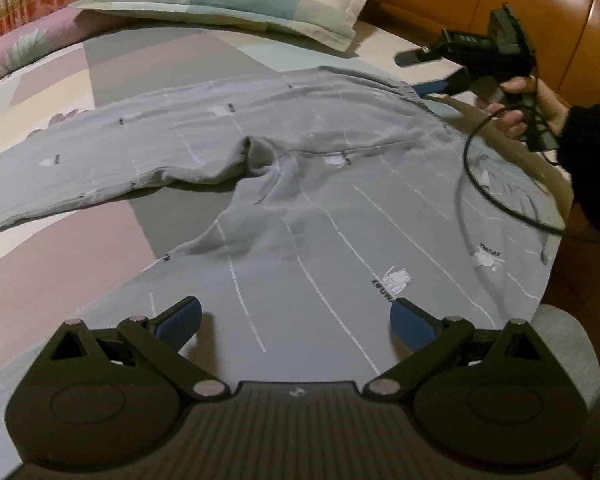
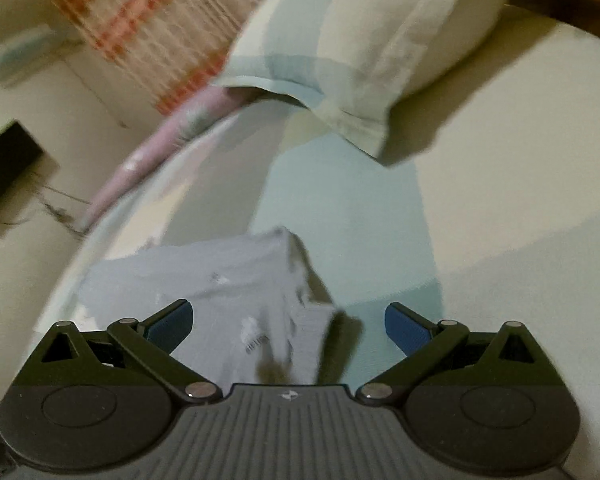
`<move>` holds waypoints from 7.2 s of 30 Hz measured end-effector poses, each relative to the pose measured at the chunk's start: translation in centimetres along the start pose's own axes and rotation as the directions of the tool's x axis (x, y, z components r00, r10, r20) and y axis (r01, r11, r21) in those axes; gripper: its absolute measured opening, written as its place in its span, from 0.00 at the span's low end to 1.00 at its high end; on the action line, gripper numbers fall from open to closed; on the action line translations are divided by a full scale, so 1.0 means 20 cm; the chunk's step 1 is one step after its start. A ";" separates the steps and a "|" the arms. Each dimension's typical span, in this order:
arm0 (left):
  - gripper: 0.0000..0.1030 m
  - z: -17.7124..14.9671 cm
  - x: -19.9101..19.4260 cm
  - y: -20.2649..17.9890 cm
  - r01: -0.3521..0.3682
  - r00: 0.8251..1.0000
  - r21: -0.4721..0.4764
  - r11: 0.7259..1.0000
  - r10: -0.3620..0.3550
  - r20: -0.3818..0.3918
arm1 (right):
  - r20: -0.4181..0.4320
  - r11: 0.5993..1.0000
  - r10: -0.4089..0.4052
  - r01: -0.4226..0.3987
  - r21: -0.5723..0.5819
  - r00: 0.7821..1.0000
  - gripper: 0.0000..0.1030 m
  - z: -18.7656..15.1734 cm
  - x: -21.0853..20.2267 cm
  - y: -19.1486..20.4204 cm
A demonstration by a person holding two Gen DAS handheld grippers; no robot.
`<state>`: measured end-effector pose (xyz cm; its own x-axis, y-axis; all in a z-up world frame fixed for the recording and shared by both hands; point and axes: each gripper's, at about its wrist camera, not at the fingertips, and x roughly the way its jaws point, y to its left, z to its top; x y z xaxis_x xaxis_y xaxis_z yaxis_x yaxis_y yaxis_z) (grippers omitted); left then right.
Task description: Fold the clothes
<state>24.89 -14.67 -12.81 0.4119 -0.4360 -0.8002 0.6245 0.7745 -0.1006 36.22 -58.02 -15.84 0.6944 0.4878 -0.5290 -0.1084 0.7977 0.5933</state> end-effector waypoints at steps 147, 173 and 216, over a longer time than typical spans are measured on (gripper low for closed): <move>0.53 0.51 0.62 0.27 -0.421 0.907 0.834 0.357 0.161 0.389 | -0.128 0.791 0.024 -0.098 -0.604 0.991 0.10 -0.39 -0.18 0.62; 0.01 0.36 -0.05 -0.07 -0.373 0.928 0.807 0.457 0.189 0.322 | -0.008 0.726 -0.167 0.118 -0.677 0.986 0.11 -0.38 -0.29 0.71; 0.00 -0.08 -0.11 -0.37 -0.101 0.994 0.813 0.573 0.032 0.101 | 0.018 0.253 -0.439 0.142 -0.957 0.898 0.04 -1.06 -0.28 1.09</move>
<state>18.27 -18.67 -11.29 0.4964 -0.4552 -0.7392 0.8561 0.1156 0.5037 14.87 -35.85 -12.84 0.6840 0.0822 -0.7249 -0.6096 0.6102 -0.5060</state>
